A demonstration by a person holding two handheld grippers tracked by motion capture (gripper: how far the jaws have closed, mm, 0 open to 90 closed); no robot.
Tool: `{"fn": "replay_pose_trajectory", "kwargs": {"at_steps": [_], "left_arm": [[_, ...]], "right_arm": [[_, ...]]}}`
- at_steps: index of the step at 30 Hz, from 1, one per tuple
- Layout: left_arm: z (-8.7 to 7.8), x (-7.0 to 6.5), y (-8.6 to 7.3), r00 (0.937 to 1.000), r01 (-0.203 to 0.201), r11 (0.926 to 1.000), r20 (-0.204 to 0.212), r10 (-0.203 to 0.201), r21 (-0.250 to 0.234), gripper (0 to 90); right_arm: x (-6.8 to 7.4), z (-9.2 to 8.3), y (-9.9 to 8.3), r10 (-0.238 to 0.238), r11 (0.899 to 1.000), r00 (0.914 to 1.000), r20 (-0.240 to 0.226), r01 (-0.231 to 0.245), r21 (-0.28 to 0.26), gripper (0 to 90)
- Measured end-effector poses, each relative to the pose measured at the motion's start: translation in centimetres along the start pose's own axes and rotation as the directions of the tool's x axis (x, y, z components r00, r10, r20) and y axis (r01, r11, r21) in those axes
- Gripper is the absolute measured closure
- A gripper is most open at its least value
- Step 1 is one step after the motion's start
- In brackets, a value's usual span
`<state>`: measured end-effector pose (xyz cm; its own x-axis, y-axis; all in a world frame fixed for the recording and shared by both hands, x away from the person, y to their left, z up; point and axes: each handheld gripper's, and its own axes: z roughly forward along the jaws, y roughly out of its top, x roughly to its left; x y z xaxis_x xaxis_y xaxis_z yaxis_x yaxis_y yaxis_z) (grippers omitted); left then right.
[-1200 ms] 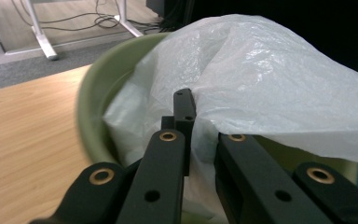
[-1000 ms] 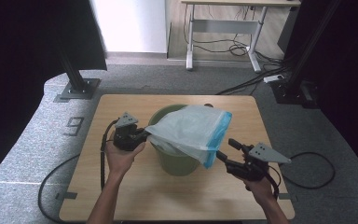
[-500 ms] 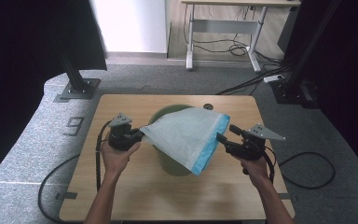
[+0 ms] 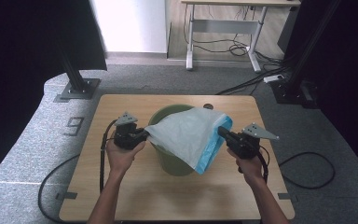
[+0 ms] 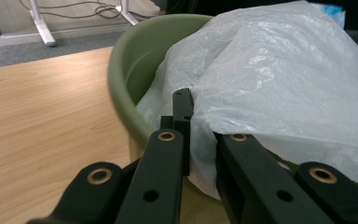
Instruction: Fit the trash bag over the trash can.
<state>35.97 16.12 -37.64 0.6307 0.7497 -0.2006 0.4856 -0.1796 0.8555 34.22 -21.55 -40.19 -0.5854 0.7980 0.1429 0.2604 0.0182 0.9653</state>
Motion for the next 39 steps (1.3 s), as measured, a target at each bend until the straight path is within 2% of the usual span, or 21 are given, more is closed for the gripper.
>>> {"fn": "replay_pose_trajectory", "kwargs": {"at_steps": [3, 11, 15, 16, 18, 19, 21, 23, 29, 32, 36, 39], "left_arm": [[0.8, -0.7, 0.5, 0.9999, -0.008, 1.0, 0.014, 0.008, 0.002, 88.7], [3.1, -3.4, 2.3, 0.9967, -0.068, 0.9974, 0.047, 0.067, 0.026, 87.6], [3.0, -3.3, 2.1, 0.9958, -0.082, 0.9957, 0.044, 0.08, 0.045, 83.0], [2.8, -3.0, 1.9, 0.9953, -0.087, 0.9947, 0.047, 0.085, 0.054, 78.4], [2.5, -2.8, 1.6, 0.9956, -0.088, 0.9913, 0.039, 0.085, 0.098, 60.9], [2.3, -2.7, 1.5, 0.9946, -0.101, 0.9855, 0.039, 0.096, 0.136, 49.4], [1.7, -2.6, 1.1, 0.992, -0.124, 0.9787, 0.04, 0.119, 0.163, 31.7], [0.5, -2.2, 0.8, 0.9905, -0.125, 0.9822, 0.077, 0.115, 0.141, 26.4], [-2.2, -2.7, 1.5, 0.9882, -0.138, 0.9874, 0.078, 0.132, 0.077, 18.9], [-2.7, -3.5, 2.1, 0.9857, -0.146, 0.9881, 0.092, 0.142, 0.048, 18.1], [-3.0, -4.8, 2.8, 0.9848, -0.157, 0.9876, 0.078, 0.155, 0.013, 17.4], [-3.1, -5.3, 3.1, 0.9844, -0.155, 0.9879, 0.083, 0.155, -0.006, 17.4]], "right_arm": [[-0.1, -0.9, 0.7, -0.032, 0.999, 0.9993, 0.021, 0.032, -0.019, 88.8], [-1.1, -2.7, 3.0, -0.071, 0.996, 0.9947, 0.074, 0.074, -0.048, 88.8], [-1.7, -3.0, 3.3, -0.078, 0.995, 0.9924, 0.095, 0.083, -0.048, 88.9], [-1.7, -3.0, 3.3, -0.077, 0.995, 0.9923, 0.096, 0.083, -0.05, 88.9], [-1.8, -3.1, 3.3, -0.077, 0.995, 0.9923, 0.098, 0.082, -0.052, 88.9], [-1.8, -3.1, 3.2, -0.077, 0.995, 0.9921, 0.099, 0.083, -0.052, 88.9], [-1.9, -3.1, 3.2, -0.08, 0.995, 0.9921, 0.096, 0.086, -0.057, 88.9], [-2.0, -3.0, 3.2, -0.084, 0.994, 0.9914, 0.101, 0.09, -0.055, 88.9], [-2.0, -2.7, 3.0, -0.083, 0.995, 0.9899, 0.115, 0.088, -0.037, 88.9], [-1.8, -2.7, 2.9, -0.085, 0.995, 0.99, 0.113, 0.089, -0.035, 88.9], [-1.5, -2.7, 2.9, -0.102, 0.994, 0.9881, 0.115, 0.107, -0.035, 88.9], [-1.4, -2.8, 2.9, -0.1, 0.994, 0.9886, 0.113, 0.105, -0.037, 88.9]]}}
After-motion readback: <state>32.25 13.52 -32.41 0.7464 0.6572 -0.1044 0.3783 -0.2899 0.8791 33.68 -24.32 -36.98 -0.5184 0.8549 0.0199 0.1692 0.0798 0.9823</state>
